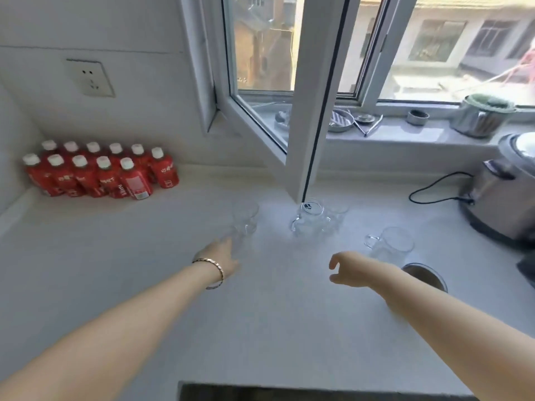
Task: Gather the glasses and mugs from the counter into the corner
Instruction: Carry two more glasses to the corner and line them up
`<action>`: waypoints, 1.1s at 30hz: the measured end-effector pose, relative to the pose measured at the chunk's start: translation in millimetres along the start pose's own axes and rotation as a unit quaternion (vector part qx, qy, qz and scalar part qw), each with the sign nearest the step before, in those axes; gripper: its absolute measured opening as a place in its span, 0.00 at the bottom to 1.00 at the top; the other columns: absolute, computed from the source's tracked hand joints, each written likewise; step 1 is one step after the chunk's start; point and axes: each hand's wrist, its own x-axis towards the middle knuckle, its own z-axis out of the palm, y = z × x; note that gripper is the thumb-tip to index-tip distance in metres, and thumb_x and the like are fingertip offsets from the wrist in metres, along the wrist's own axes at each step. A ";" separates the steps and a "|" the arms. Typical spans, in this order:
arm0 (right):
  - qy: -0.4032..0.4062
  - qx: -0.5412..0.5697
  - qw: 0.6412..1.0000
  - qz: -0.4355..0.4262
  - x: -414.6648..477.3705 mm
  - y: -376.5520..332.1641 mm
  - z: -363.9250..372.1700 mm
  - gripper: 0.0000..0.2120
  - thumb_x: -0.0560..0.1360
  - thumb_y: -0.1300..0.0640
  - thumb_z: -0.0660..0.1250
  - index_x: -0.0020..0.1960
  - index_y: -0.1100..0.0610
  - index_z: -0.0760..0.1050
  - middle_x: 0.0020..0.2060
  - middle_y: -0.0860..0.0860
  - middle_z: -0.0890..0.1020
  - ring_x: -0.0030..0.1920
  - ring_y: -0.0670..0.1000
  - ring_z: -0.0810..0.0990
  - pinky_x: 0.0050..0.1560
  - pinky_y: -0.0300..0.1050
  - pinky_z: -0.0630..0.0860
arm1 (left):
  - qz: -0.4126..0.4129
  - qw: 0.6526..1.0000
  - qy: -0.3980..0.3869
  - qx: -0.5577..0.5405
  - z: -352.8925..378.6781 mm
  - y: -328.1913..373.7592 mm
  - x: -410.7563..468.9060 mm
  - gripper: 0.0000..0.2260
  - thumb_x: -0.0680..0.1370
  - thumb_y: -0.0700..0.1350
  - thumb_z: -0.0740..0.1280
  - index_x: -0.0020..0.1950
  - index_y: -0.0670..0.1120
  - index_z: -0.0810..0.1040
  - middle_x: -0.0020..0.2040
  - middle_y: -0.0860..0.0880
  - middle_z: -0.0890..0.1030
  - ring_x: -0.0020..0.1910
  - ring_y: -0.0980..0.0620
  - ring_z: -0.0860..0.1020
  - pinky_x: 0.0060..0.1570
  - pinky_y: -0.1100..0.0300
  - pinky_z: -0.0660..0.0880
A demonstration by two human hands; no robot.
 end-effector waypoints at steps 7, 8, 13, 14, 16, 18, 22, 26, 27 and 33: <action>0.004 0.058 0.996 0.069 54.4 17.6 -27.8 0.18 0.77 0.51 0.61 0.66 0.52 0.70 0.61 0.50 0.78 0.63 0.51 0.75 0.62 0.44 0.70 | -0.017 0.996 0.034 -0.087 -23.2 34.7 122.5 0.46 0.69 0.54 0.72 0.76 0.46 0.44 0.78 0.48 0.50 0.74 0.45 0.59 0.69 0.49 0.65; 0.006 0.062 0.996 0.071 59.9 19.4 -29.3 0.18 0.77 0.51 0.61 0.66 0.52 0.70 0.61 0.50 0.78 0.62 0.51 0.75 0.60 0.44 0.70 | -0.024 0.995 0.015 -0.091 -21.9 34.2 133.4 0.47 0.69 0.53 0.73 0.76 0.46 0.45 0.78 0.48 0.51 0.74 0.45 0.60 0.69 0.49 0.65; 0.036 0.065 0.994 0.075 77.5 25.0 -36.2 0.18 0.78 0.51 0.60 0.67 0.52 0.69 0.62 0.49 0.77 0.63 0.51 0.74 0.60 0.44 0.71 | -0.013 0.989 0.038 -0.141 -7.2 29.1 152.1 0.31 0.66 0.50 0.74 0.65 0.44 0.66 0.66 0.46 0.69 0.60 0.44 0.74 0.55 0.53 0.73; 0.057 0.060 0.994 0.076 80.5 25.5 -38.4 0.19 0.78 0.51 0.60 0.67 0.52 0.68 0.63 0.49 0.76 0.64 0.51 0.74 0.60 0.45 0.70 | -0.013 0.988 0.044 -0.148 -6.4 28.6 149.2 0.31 0.66 0.49 0.75 0.65 0.44 0.67 0.65 0.46 0.69 0.60 0.44 0.74 0.55 0.54 0.72; 0.118 0.053 0.989 0.076 86.6 25.2 -42.9 0.20 0.77 0.49 0.60 0.68 0.53 0.68 0.63 0.50 0.75 0.64 0.52 0.73 0.59 0.46 0.71 | -0.011 0.988 0.044 -0.145 -4.2 25.2 139.7 0.32 0.65 0.50 0.75 0.66 0.44 0.68 0.65 0.46 0.70 0.61 0.45 0.73 0.57 0.56 0.71; 0.181 0.055 0.980 0.061 94.5 22.5 -49.3 0.22 0.76 0.48 0.62 0.68 0.53 0.67 0.63 0.50 0.74 0.65 0.52 0.72 0.58 0.46 0.72 | -0.013 0.989 0.037 -0.142 -0.8 21.2 124.7 0.34 0.65 0.52 0.75 0.67 0.45 0.68 0.66 0.47 0.70 0.63 0.47 0.72 0.59 0.58 0.70; 0.207 0.033 0.978 -0.017 126.2 15.2 -59.2 0.36 0.71 0.42 0.68 0.72 0.56 0.60 0.69 0.50 0.68 0.71 0.52 0.64 0.64 0.46 0.69 | -0.061 0.980 0.039 -0.183 5.5 15.4 86.5 0.37 0.63 0.54 0.76 0.69 0.48 0.67 0.67 0.50 0.70 0.63 0.49 0.73 0.62 0.58 0.71; 0.173 -0.004 0.983 -0.059 157.1 6.8 -55.9 0.43 0.68 0.38 0.70 0.73 0.58 0.58 0.68 0.53 0.70 0.71 0.55 0.62 0.69 0.47 0.63 | -0.093 0.971 0.074 -0.207 9.5 17.1 45.9 0.40 0.62 0.54 0.77 0.70 0.49 0.66 0.67 0.50 0.70 0.63 0.50 0.74 0.64 0.57 0.72; 0.171 0.001 0.983 -0.068 161.6 6.7 -54.4 0.42 0.67 0.39 0.70 0.72 0.58 0.59 0.68 0.53 0.70 0.72 0.56 0.61 0.69 0.47 0.62 | -0.103 0.969 0.086 -0.209 11.0 18.7 35.7 0.40 0.62 0.54 0.77 0.70 0.48 0.66 0.67 0.50 0.70 0.63 0.50 0.75 0.64 0.58 0.72; 0.200 0.075 0.967 -0.136 152.4 19.1 -43.5 0.31 0.65 0.42 0.74 0.61 0.56 0.72 0.59 0.51 0.78 0.62 0.54 0.71 0.59 0.45 0.69 | -0.173 0.942 0.152 -0.244 26.5 26.0 -27.5 0.40 0.61 0.53 0.78 0.70 0.47 0.67 0.66 0.50 0.72 0.63 0.51 0.74 0.63 0.58 0.71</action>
